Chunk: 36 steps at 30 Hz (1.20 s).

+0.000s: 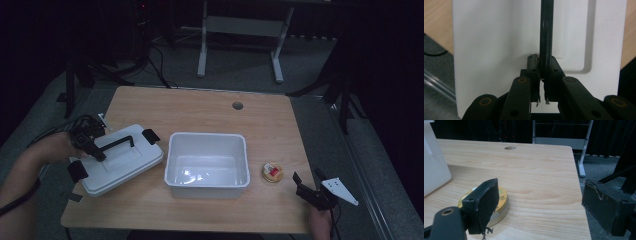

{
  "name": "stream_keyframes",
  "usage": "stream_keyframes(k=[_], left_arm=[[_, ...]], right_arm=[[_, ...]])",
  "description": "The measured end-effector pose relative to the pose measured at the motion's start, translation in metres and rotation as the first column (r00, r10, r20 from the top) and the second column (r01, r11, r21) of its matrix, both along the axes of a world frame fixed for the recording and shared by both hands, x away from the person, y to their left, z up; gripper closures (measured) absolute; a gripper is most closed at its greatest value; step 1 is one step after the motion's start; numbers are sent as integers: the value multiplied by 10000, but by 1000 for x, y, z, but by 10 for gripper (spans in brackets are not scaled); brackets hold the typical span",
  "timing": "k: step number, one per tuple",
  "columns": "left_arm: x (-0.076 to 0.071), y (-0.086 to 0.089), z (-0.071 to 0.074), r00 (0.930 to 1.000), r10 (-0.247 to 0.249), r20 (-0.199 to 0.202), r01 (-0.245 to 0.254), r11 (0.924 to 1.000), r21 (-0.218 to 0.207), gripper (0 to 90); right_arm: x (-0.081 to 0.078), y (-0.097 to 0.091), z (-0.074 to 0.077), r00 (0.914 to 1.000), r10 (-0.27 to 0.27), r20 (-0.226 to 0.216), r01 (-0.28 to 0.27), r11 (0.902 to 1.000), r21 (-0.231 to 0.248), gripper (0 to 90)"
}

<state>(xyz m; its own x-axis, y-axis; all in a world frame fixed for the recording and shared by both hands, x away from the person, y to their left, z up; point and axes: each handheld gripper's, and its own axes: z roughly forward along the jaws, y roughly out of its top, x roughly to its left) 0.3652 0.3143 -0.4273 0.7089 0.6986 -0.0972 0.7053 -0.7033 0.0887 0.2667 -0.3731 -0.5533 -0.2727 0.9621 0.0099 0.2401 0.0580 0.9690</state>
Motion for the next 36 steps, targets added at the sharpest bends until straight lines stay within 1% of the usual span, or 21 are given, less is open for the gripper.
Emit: stream_keyframes(k=[2, 3, 5, 7, 8, 10, 13, 16, 18, 19, 21, 23, 24, 26, 28, 29, 31, 32, 33, 35, 36], left_arm=[[0, -2, -10, 9999, 68, -88, -70, 9997, -215, 833], [-1, -3, -14, 10000, -20, -72, 18, 9997, -250, 833], [-1, -4, -22, 9998, 66, -181, -75, 9989, -470, 833], [-2, -5, -28, 9998, 87, -165, -95, 9987, -499, 833], [-3, -5, -30, 9997, 46, -232, -58, 9986, -529, 833], [-4, -7, -34, 9997, 14, -258, -26, 9990, -453, 833], [-5, -8, -39, 9995, -24, -314, 9, 9988, -489, 833], [-6, -9, -43, 9999, -12, -151, 5, 9989, -477, 832], [-8, -10, -48, 9999, -17, -128, 9, 9982, -602, 831], [-9, -10, -51, 10000, -7, 19, 8, 9981, -616, 831], [-9, -10, -55, 9999, 30, -138, -38, 9981, -612, 828], [-10, -12, -61, 9993, -68, -370, 53, 9992, -396, 824], [-11, -13, -64, 9986, -247, -471, 236, 9995, -224, 817], [-11, -13, -65, 9986, -219, -480, 201, 9991, -374, 806], [-11, -14, -64, 9991, -249, -348, 233, 9987, -463, 760], [-12, -13, -63, 9992, -280, -274, 263, 9978, -609, 754], [-13, -13, -63, 9993, -365, -66, 359, 9965, -756, 669], [-14, -13, -63, 9994, -335, -13, 333, 9955, -891, 647], [-15, -13, -64, 9994, -325, 69, 330, 9954, -902, 622], [-16, -10, -66, 9997, -194, 180, 212, 9941, -1064, 594], [-17, -9, -66, 9993, -134, 357, 176, 9926, -1203, 591]], right_arm=[[0, 0, 0, 10000, 4, 11, -4, 10000, -2, 138], [0, 0, 0, 10000, 2, 9, -2, 10000, 11, 139], [0, 0, 0, 10000, 14, 7, -14, 10000, 5, 139], [0, 0, 0, 10000, 17, 3, -17, 10000, 2, 138], [0, 0, 0, 10000, 13, 5, -13, 10000, 6, 138], [0, 0, 0, 10000, 7, 0, -7, 10000, 3, 138], [0, 0, 0, 10000, 15, 2, -15, 10000, -9, 138], [0, 0, 0, 10000, 14, 1, -14, 10000, -2, 138], [0, 0, 0, 10000, 21, 5, -21, 10000, 3, 138], [0, 0, 0, 10000, 24, 11, -24, 10000, 3, 138], [0, 0, 0, 10000, 23, -3, -23, 10000, 1, 138], [0, 0, 0, 10000, 31, 0, -31, 10000, -20, 138], [0, 0, 0, 10000, 26, 0, -26, 10000, -19, 138], [0, 0, 0, 10000, 39, 1, -39, 10000, -13, 138], [0, 0, 0, 10000, 39, 14, -39, 10000, -3, 138], [0, 0, 0, 10000, 29, 4, -29, 10000, 7, 138], [0, 0, 0, 10000, 51, -11, -51, 10000, 11, 138], [0, 0, 0, 10000, 52, -7, -52, 10000, 27, 138], [0, -1, 0, 10000, 65, -19, -64, 10000, 29, 138], [0, -2, 1, 9997, 167, -155, -164, 9997, 159, 138], [0, -2, 1, 9994, 219, -256, -213, 9995, 246, 138]])
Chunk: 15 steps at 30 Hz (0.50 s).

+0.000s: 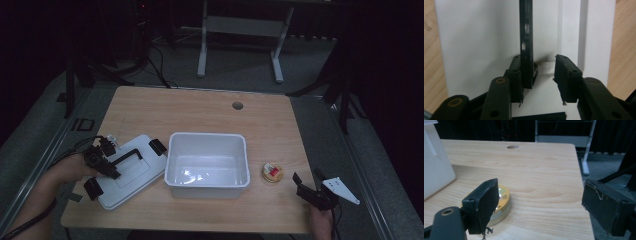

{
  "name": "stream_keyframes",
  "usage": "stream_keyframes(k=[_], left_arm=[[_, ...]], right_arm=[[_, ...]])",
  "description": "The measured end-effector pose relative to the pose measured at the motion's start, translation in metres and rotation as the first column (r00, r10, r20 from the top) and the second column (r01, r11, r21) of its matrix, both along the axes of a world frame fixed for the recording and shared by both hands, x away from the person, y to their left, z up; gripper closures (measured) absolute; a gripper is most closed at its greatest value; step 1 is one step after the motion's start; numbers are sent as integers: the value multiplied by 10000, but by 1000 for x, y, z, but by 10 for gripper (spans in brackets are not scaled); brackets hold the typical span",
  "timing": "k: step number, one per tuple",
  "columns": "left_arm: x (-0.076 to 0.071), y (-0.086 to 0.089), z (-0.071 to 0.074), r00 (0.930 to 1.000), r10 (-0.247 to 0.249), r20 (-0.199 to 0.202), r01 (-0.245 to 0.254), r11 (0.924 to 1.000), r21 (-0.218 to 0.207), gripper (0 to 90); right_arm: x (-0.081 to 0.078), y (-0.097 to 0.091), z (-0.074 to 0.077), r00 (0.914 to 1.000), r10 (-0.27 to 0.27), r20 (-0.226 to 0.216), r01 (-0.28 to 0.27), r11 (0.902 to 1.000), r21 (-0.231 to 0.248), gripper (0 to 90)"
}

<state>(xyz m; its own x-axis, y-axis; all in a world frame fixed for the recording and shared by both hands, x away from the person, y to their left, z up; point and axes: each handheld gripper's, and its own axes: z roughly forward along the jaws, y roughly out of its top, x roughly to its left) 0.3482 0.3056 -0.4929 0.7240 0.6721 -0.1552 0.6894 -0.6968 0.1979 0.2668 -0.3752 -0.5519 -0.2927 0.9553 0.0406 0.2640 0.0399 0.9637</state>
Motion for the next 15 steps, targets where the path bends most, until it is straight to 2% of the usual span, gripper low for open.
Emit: stream_keyframes(k=[4, 6, 10, 15], left_arm=[[-4, 7, -2, 9993, 223, 294, -208, 9985, -498, 588], [-6, 11, -3, 9986, 325, 409, -297, 9972, -680, 585], [-8, 17, -3, 9970, 412, 662, -369, 9973, -637, 554], [-12, 24, -3, 9958, 639, 656, -593, 9959, -688, 538]], right_arm=[[3, -2, 1, 9962, 508, -707, -478, 9979, 434, 138], [4, -1, 1, 9919, 709, -1050, -683, 9972, 290, 138], [7, 2, 2, 9819, 935, -1646, -974, 9951, -161, 135], [11, 2, 6, 9680, 1261, -2170, -1369, 9900, -354, 133]])
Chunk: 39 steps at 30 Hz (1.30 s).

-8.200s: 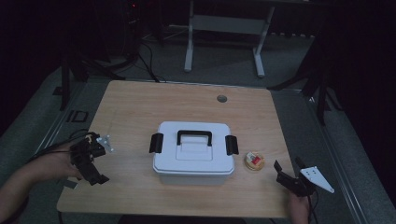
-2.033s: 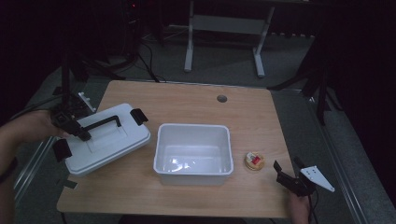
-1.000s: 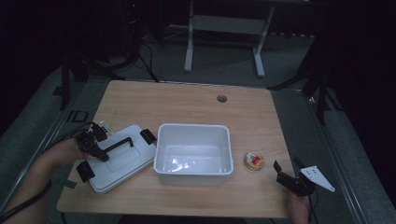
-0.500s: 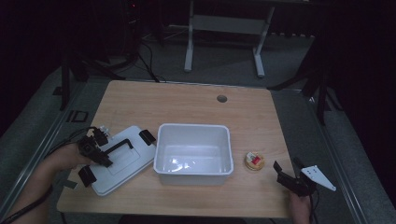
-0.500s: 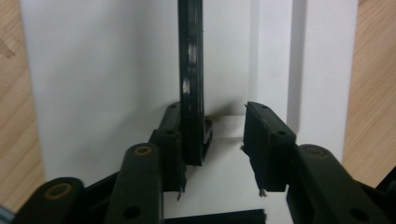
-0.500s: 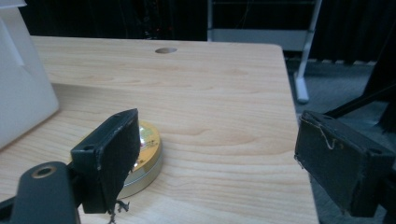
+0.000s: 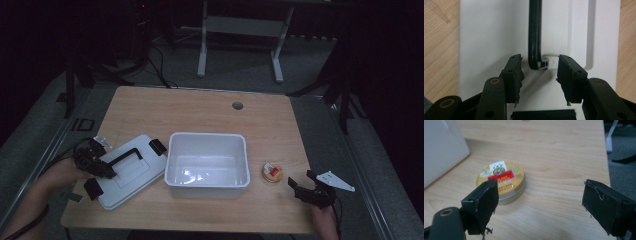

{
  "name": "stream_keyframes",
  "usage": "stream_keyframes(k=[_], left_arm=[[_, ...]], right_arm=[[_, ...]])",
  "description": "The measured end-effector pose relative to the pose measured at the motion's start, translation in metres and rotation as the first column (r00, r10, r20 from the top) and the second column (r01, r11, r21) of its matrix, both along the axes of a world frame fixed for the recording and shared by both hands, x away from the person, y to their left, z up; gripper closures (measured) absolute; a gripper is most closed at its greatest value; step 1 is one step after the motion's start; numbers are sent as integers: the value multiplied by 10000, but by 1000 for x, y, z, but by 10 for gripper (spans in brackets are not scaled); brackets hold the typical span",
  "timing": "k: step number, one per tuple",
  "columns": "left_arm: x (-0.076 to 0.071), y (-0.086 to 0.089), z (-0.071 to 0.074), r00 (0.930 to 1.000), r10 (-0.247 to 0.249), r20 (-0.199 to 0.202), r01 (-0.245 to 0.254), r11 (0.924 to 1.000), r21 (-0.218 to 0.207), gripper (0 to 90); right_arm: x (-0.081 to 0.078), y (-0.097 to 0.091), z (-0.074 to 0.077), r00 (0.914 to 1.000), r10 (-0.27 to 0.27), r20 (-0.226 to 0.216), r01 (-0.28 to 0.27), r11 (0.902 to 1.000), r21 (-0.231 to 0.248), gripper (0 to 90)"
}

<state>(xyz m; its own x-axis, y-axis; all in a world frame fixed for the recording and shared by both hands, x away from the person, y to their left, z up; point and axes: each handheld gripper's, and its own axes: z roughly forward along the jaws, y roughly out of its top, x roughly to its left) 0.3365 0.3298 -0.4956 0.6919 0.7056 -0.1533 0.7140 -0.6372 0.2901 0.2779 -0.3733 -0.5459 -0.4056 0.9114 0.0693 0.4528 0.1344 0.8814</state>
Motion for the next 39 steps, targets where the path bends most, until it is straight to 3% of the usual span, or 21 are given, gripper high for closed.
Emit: stream_keyframes(k=[5, 8, 11, 16, 20, 22, 27, 29, 31, 32, 35, 38, 39], left_arm=[[-1, 4, -1, 10000, 58, 65, -58, 10000, 69, 519], [-1, 5, -1, 9999, 99, 64, -99, 9999, 80, 519], [0, 6, 0, 9999, 115, 79, -115, 9999, 29, 519], [-1, 6, 1, 9999, 117, 8, -117, 9997, 212, 519], [-1, 8, 2, 9999, 132, 32, -133, 9995, 293, 519], [-2, 9, 1, 9998, 165, -68, -163, 9993, 324, 519], [-2, 10, 1, 9999, 56, -115, -51, 9991, 416, 519], [-2, 10, 1, 9999, 89, -92, -86, 9993, 374, 519], [-2, 9, 2, 9999, 96, -82, -93, 9994, 344, 519], [-2, 9, 2, 9999, 97, -92, -93, 9993, 357, 519], [-1, 10, 3, 9999, 99, -80, -96, 9992, 389, 519], [-1, 10, 3, 9999, 109, -75, -106, 9991, 419, 519], [-1, 10, 4, 9999, 110, -72, -107, 9990, 435, 519]], right_arm=[[4, -2, 5, 9946, 267, -1004, -328, 9977, -599, 129], [8, -2, 10, 9826, 533, -1779, -767, 9889, -1274, 129], [11, -2, 14, 9685, 652, -2404, -1063, 9811, -1619, 126], [17, 1, 20, 9388, 561, -3398, -1471, 9574, -2484, 124], [23, 6, 24, 9089, 478, -4142, -1874, 9343, -3033, 124], [26, 8, 28, 8886, 414, -4568, -2091, 9229, -3232, 124], [32, 16, 36, 8279, 616, -5574, -3029, 8856, -3520, 123], [35, 19, 39, 8114, 717, -5800, -3419, 8631, -3717, 123], [37, 21, 42, 7873, 794, -6115, -3732, 8508, -3699, 123], [38, 22, 43, 7810, 844, -6187, -3899, 8398, -3777, 123], [42, 25, 48, 7577, 1125, -6428, -4498, 8037, -3895, 120], [46, 28, 52, 7341, 1630, -6592, -5192, 7603, -3903, 116], [47, 30, 54, 7321, 1832, -6561, -5499, 7273, -4106, 116]])
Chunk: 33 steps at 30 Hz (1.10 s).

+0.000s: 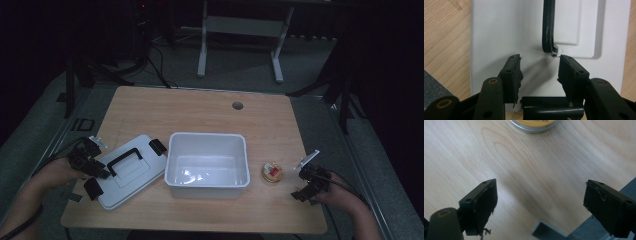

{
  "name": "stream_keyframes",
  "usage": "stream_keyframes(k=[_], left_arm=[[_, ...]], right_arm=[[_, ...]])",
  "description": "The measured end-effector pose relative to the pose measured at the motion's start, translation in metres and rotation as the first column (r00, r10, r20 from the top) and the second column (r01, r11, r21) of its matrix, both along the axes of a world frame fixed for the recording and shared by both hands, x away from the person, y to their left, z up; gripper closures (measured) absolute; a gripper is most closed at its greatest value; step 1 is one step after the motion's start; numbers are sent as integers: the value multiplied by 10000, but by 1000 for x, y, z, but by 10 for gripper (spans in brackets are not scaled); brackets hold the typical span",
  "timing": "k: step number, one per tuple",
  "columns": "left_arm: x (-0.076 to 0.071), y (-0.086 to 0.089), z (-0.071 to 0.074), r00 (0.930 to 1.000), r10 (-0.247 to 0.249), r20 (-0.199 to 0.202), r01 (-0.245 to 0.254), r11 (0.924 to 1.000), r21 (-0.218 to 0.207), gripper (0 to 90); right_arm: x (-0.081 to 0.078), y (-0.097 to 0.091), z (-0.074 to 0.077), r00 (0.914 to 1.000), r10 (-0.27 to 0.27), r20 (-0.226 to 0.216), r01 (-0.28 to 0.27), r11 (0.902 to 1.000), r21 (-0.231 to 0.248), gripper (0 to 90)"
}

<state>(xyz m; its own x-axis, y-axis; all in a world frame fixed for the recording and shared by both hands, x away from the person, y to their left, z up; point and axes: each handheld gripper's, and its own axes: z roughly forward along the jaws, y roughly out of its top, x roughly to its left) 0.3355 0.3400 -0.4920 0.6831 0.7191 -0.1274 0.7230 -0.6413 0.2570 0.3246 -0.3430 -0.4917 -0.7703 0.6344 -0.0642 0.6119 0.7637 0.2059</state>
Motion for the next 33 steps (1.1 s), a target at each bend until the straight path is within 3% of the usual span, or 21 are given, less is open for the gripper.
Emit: stream_keyframes(k=[6, 20, 33], left_arm=[[1, -2, 2, 10000, 8, -5, -8, 10000, 89, 519], [1, -1, 1, 10000, -64, -13, 64, 9999, 130, 518], [0, 1, 4, 10000, -75, 3, 75, 9999, 125, 518]], right_arm=[[7, 10, 7, 9962, 766, -419, -783, 9961, -415, 127], [33, 24, 5, 9863, 1627, -281, -1640, 9849, -549, 132], [45, 47, -4, 9663, 2538, -431, -2565, 9636, -749, 160]])
